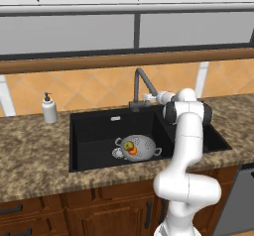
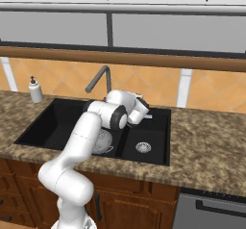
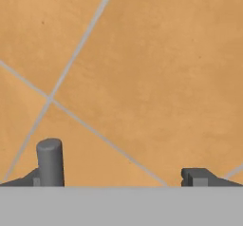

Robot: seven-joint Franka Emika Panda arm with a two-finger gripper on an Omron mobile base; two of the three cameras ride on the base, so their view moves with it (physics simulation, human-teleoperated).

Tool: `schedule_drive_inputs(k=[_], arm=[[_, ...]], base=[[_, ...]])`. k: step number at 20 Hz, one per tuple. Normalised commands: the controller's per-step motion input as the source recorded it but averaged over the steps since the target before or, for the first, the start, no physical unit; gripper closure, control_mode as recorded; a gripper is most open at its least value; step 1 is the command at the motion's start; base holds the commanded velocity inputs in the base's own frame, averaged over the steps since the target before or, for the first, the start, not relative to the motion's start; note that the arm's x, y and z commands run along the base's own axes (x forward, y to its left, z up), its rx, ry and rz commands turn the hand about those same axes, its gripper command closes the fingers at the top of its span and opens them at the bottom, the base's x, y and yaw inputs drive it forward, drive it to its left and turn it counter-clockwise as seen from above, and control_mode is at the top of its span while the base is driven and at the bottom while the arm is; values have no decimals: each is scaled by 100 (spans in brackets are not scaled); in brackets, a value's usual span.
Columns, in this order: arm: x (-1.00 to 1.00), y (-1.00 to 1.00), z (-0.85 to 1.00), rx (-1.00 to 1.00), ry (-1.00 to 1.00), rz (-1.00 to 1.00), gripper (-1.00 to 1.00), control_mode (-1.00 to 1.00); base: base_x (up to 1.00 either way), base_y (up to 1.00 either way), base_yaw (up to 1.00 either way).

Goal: Put the colander in the sink, put the apple, tangerine in the colander, and turn on the sink faucet and pour water over the colander.

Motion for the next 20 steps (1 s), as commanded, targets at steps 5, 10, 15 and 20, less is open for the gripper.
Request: schedule_drive_inputs(k=[5,10,15,20], arm=[[-1,-100,0,1,-5,0,-100,-100],[-2,-95,0,0,-4,0,-100,-100],[0,-84,-1,0,-2,0,-100,-100],[-1,-93,0,0,-2,0,-100,-100]], base=[[0,0,0],[0,0,0],[0,0,0],[0,0,0]])
